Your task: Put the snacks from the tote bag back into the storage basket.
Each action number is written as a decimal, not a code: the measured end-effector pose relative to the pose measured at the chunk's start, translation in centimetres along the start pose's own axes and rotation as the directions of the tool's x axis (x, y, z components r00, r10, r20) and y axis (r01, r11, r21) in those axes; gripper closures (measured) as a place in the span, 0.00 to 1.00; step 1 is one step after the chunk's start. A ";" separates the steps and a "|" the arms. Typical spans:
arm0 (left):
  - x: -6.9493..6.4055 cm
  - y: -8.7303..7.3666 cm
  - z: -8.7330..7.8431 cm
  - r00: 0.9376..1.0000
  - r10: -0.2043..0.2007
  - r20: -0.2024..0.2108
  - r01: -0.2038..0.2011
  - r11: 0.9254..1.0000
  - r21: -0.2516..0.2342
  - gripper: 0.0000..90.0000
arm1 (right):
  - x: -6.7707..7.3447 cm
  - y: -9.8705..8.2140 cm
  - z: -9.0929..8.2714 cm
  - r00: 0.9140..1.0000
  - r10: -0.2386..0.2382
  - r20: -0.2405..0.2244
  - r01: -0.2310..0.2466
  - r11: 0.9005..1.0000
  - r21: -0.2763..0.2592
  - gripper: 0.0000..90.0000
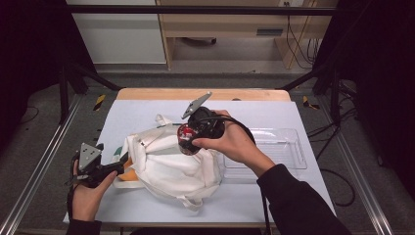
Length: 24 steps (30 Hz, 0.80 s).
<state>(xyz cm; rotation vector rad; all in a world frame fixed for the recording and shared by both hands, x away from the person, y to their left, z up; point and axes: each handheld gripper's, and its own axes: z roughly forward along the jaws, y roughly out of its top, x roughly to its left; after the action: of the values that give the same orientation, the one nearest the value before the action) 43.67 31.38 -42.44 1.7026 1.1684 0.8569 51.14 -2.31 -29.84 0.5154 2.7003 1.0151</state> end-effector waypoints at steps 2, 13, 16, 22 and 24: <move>0.1 -0.3 0.1 1.000 -0.001 0.002 0.001 1.000 0.015 0.09 | 0.1 -0.1 -0.1 1.000 -0.013 0.004 0.013 1.000 0.009 0.28; 0.4 -0.7 0.4 1.000 -0.008 0.012 0.008 1.000 0.022 0.09 | -0.5 -1.4 -2.8 0.999 0.011 0.034 -0.010 1.000 -0.025 0.28; 0.5 -0.8 0.5 1.000 -0.006 0.016 0.006 1.000 0.021 0.09 | -1.0 -1.7 -3.8 0.999 0.014 0.038 -0.013 0.999 -0.041 0.28; 0.7 -0.8 0.6 1.000 0.010 0.016 -0.011 1.000 0.022 0.09 | -1.9 -2.8 -5.9 0.998 0.027 0.060 -0.024 0.998 -0.050 0.29; 0.5 -0.7 0.5 1.000 0.029 0.006 -0.029 0.999 0.022 0.09 | -2.2 -3.3 -6.5 0.998 0.024 0.065 -0.021 0.999 -0.045 0.28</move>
<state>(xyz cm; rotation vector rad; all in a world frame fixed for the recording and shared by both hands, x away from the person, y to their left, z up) 44.00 31.89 -43.22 1.7429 1.1551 0.8592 50.34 -9.35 -27.11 0.5623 2.6141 1.0434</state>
